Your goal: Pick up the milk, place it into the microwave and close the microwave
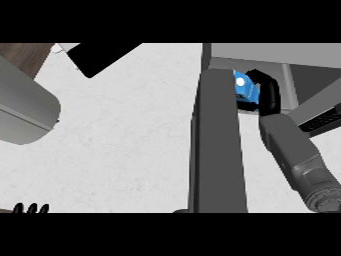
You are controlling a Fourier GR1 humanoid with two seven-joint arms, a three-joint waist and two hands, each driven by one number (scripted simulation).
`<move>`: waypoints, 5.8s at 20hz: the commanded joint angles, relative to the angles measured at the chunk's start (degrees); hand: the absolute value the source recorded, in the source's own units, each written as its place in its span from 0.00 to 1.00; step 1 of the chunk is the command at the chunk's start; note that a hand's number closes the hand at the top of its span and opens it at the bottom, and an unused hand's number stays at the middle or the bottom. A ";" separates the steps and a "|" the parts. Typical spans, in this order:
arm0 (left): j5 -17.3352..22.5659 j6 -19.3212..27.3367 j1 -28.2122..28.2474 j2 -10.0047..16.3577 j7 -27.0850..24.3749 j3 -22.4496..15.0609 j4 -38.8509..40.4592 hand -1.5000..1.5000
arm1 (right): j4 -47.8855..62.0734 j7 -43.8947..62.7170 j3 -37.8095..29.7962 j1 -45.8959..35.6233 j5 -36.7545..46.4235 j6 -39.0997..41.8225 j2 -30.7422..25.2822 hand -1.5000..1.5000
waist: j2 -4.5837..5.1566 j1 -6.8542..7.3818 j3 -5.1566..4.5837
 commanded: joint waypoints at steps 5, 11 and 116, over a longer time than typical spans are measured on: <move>-0.28 -0.44 0.07 -0.74 -0.65 -1.01 1.63 0.00 | -0.92 -3.42 -4.22 -2.87 -3.04 -1.97 -0.50 1.00 | 0.27 0.83 0.06; 0.44 -0.57 -1.74 0.81 0.02 1.83 2.03 0.00 | -0.13 -5.71 -3.64 -3.09 -0.74 -11.08 -0.98 1.00 | 0.73 1.40 -0.02; -26.40 7.52 -35.43 -11.59 14.72 -11.08 28.72 1.00 | -19.52 -16.85 -10.00 45.18 -13.54 50.51 -14.24 0.00 | -2.74 -6.97 -0.27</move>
